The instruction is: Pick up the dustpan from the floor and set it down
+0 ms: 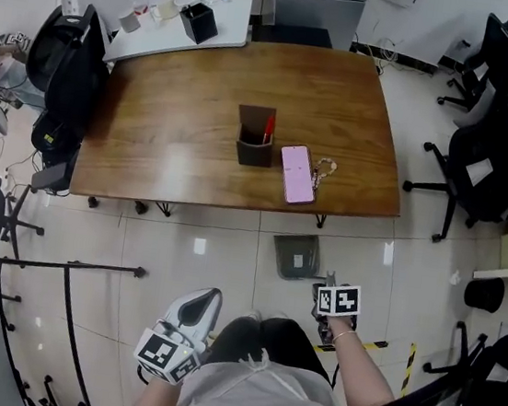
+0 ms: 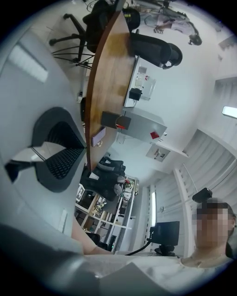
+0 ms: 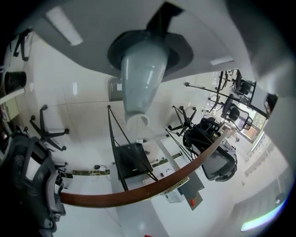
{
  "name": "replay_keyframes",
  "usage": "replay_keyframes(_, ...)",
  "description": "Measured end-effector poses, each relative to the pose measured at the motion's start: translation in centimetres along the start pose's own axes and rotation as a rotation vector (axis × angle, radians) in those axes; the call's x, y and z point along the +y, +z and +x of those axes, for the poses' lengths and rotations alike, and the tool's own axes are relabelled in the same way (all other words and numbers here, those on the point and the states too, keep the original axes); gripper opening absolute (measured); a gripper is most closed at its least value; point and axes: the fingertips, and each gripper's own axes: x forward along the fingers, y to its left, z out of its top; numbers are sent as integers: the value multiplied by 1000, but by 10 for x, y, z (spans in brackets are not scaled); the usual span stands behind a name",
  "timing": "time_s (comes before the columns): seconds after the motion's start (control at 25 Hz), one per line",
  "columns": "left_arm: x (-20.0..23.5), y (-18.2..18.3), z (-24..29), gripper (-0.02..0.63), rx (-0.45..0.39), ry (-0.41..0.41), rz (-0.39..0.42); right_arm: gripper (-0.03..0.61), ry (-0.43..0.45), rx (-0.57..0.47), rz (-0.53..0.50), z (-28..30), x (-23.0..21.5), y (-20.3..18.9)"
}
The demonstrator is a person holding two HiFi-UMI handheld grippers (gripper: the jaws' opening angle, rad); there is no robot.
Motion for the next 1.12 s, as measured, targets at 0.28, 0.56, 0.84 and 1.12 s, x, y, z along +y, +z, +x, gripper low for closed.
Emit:
replay_keyframes(0.28,-2,-5,10,15,-1,-25,-4,154,-129,29,-49,7,-1,-4)
replay_keyframes(0.56,-22,18,-5,15,-2,-76,7,586,-260,-117,-100,-36,1,11)
replay_keyframes(0.84,-45,48,-36,15,-13,-146,48,583,-204,-263,-112,-130,47,4)
replay_keyframes(1.12,-108,67,-66,15,-145,-112,198,50,-114,-635,-326,-262,104,5)
